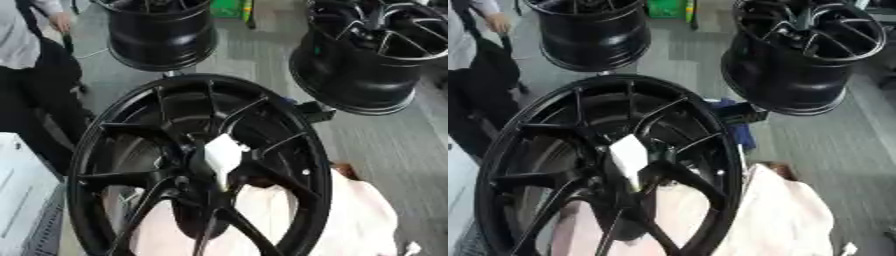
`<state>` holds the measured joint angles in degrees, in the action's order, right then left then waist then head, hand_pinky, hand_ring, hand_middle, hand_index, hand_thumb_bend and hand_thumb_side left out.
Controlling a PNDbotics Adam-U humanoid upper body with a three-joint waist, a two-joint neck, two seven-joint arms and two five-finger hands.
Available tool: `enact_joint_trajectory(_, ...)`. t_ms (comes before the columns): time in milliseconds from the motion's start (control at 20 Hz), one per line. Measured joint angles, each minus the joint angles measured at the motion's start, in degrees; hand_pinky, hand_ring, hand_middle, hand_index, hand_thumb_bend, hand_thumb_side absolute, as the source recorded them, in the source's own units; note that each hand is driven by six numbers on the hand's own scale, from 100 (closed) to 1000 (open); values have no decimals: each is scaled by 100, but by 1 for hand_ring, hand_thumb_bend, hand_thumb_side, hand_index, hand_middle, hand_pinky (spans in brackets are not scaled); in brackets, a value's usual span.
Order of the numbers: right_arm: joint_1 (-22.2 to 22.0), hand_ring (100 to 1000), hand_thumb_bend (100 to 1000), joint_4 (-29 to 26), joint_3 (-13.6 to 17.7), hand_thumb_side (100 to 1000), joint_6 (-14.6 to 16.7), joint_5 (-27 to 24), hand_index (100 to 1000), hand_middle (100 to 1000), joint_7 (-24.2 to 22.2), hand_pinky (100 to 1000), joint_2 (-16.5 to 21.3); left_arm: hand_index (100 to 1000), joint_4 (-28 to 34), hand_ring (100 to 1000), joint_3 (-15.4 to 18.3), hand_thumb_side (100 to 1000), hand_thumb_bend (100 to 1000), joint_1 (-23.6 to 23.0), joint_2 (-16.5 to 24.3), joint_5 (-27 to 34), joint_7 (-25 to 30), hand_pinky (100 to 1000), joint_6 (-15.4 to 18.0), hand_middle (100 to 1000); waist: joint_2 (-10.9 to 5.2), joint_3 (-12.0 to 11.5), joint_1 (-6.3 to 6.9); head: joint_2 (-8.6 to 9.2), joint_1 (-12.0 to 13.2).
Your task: Pull the pin out of the wheel hub.
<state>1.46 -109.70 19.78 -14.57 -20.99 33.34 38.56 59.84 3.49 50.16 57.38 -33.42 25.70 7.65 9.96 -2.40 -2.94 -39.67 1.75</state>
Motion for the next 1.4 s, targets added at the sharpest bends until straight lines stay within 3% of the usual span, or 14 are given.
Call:
enact_joint_trajectory(100, -1, 694, 100, -1, 0, 719, 0, 0, 769, 671, 1, 753, -2, 597, -88, 684, 0, 100, 387, -22, -3, -163, -29, 780, -5, 537, -4, -1, 1, 0, -1)
enact_joint_trajectory(200, -2, 694, 100, -1, 0, 718, 1, 0, 769, 671, 3, 753, -3, 803, -150, 833, -2, 119, 420, -29, -6, -250, 33, 859, 4, 737, -5, -2, 1, 0, 0)
enact_joint_trajectory(250, -2, 694, 100, -2, 0, 718, 3, 0, 769, 671, 5, 753, -3, 863, -171, 874, -3, 226, 433, -32, -7, -274, 107, 882, 23, 790, -5, -3, 1, 0, 1)
enact_joint_trajectory(350, -3, 693, 100, -3, 0, 717, 7, 0, 768, 670, 9, 752, -3, 904, -191, 916, -2, 325, 464, -33, -9, -292, 242, 910, 61, 842, -8, -6, 1, 0, 3)
enact_joint_trajectory(500, -6, 693, 100, -14, 0, 723, 20, 0, 768, 670, 22, 752, -3, 925, -195, 927, 14, 388, 490, -34, -9, -392, 342, 914, 60, 852, -11, -8, 1, -1, 8)
enact_joint_trajectory(900, -55, 692, 100, -35, 0, 729, 22, 0, 767, 671, 53, 751, -4, 916, -191, 911, 64, 374, 456, -32, -9, -541, 330, 898, 44, 831, -41, -17, 12, -5, 11)
enact_joint_trajectory(1200, -83, 693, 100, -36, 0, 722, 24, 12, 768, 672, 60, 751, -4, 845, -84, 828, 126, 298, 270, -21, -46, -314, 78, 844, 36, 730, -67, -40, 18, -6, 11)
enact_joint_trajectory(1400, -90, 695, 100, -48, -2, 708, 46, 95, 770, 675, 58, 752, -3, 811, 179, 790, 177, 289, 130, -21, -54, 232, -569, 826, -112, 677, -76, -57, 17, -7, 10)
